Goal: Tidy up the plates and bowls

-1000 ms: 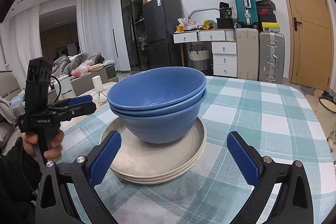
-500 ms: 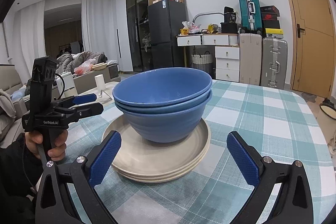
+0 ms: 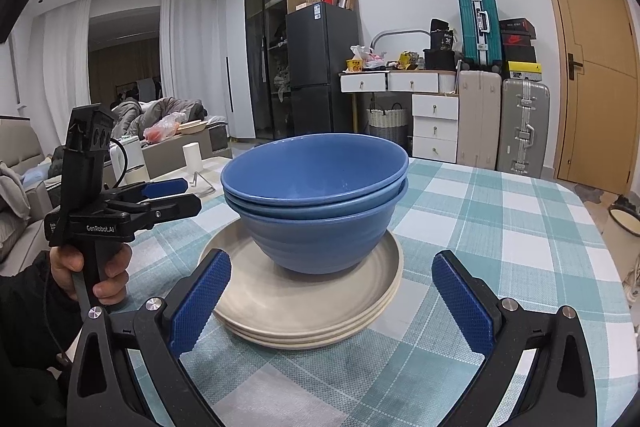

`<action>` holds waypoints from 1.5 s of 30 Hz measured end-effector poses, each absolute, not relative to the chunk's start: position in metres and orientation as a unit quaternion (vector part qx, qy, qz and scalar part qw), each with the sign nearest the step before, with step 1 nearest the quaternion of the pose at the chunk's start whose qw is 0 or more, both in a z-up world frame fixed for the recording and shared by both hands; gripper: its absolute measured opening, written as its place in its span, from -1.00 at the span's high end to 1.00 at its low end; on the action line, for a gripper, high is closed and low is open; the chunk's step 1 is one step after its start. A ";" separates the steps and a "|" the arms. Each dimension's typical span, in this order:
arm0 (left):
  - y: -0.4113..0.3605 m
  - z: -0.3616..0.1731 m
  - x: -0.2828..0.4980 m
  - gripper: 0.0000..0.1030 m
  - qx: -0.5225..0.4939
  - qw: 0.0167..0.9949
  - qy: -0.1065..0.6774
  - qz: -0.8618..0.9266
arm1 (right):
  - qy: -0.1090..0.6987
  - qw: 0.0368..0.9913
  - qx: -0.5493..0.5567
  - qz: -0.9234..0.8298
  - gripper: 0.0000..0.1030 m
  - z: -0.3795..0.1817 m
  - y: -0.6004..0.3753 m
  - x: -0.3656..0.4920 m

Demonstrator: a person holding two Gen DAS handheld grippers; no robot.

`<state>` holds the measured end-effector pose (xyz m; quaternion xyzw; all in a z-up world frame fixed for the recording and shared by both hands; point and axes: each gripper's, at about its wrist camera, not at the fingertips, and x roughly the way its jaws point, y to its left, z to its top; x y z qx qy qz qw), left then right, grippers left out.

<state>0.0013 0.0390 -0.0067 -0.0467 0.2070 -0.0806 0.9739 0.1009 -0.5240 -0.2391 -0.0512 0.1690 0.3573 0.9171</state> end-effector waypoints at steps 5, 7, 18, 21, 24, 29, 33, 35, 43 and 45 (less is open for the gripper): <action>0.039 -0.007 0.002 -0.98 -0.045 0.974 0.207 -0.080 | 0.170 0.917 -0.051 0.358 -0.99 -0.239 -0.524 0.101; 0.039 -0.007 0.003 -0.98 -0.045 0.974 0.207 -0.080 | 0.171 0.916 -0.049 0.359 -0.99 -0.239 -0.524 0.101; 0.039 -0.008 0.002 -0.98 -0.045 0.974 0.206 -0.080 | 0.172 0.916 -0.049 0.359 -0.99 -0.239 -0.525 0.101; 0.039 -0.008 0.002 -0.98 -0.045 0.974 0.206 -0.080 | 0.172 0.916 -0.049 0.359 -0.99 -0.239 -0.525 0.101; 0.039 -0.008 0.002 -0.98 -0.045 0.974 0.206 -0.080 | 0.172 0.916 -0.049 0.359 -0.99 -0.239 -0.525 0.101; 0.039 -0.008 0.002 -0.98 -0.044 0.974 0.206 -0.080 | 0.172 0.916 -0.049 0.359 -0.99 -0.239 -0.525 0.101; 0.039 -0.008 0.002 -0.98 -0.044 0.974 0.206 -0.080 | 0.172 0.916 -0.048 0.359 -0.99 -0.239 -0.525 0.101; 0.039 -0.009 0.002 -0.98 -0.044 0.974 0.206 -0.080 | 0.173 0.916 -0.048 0.359 -0.99 -0.239 -0.525 0.101; 0.039 -0.009 0.002 -0.98 -0.043 0.974 0.206 -0.080 | 0.174 0.916 -0.047 0.359 -0.99 -0.239 -0.525 0.101; 0.039 -0.009 0.002 -0.98 -0.043 0.974 0.206 -0.080 | 0.174 0.916 -0.047 0.359 -0.99 -0.239 -0.525 0.101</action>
